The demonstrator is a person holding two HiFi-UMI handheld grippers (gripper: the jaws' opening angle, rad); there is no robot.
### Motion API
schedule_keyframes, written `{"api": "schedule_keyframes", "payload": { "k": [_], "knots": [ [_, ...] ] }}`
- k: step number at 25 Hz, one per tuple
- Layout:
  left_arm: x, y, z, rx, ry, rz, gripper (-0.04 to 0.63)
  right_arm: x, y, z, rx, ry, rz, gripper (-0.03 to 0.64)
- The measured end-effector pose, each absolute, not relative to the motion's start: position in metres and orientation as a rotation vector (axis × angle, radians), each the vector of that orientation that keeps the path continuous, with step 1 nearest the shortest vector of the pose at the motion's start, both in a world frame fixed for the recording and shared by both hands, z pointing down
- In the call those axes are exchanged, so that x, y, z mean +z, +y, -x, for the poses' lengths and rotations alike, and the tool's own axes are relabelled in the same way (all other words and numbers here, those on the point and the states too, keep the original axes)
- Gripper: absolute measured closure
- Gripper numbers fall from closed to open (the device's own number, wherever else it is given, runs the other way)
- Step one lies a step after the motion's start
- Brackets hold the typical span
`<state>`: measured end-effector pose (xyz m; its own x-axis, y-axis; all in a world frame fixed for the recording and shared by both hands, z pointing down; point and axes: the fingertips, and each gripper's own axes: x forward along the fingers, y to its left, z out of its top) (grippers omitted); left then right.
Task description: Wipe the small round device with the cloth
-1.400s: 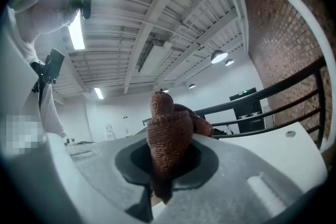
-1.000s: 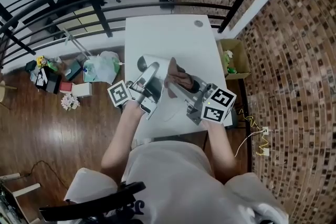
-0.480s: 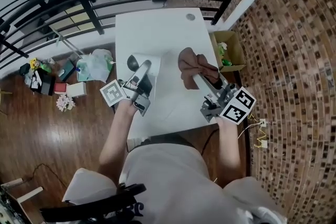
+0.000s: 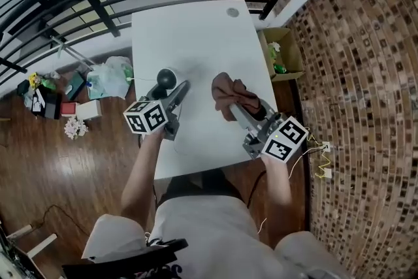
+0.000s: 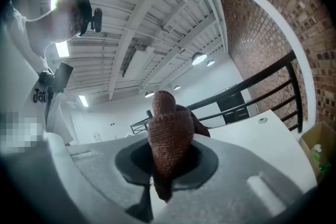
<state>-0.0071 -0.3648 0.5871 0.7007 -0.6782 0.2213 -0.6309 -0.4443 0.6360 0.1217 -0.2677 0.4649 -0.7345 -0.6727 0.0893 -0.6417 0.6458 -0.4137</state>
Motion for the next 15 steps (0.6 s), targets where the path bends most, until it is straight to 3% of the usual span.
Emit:
{"api": "schedule_keyframes", "payload": {
  "k": [15],
  "knots": [
    [0.714, -0.394, -0.017, 0.542, -1.417, -2.246, 0.23, 0.544, -0.289, -0.134, -0.821, 2.718, 1.22, 0.588]
  ]
}}
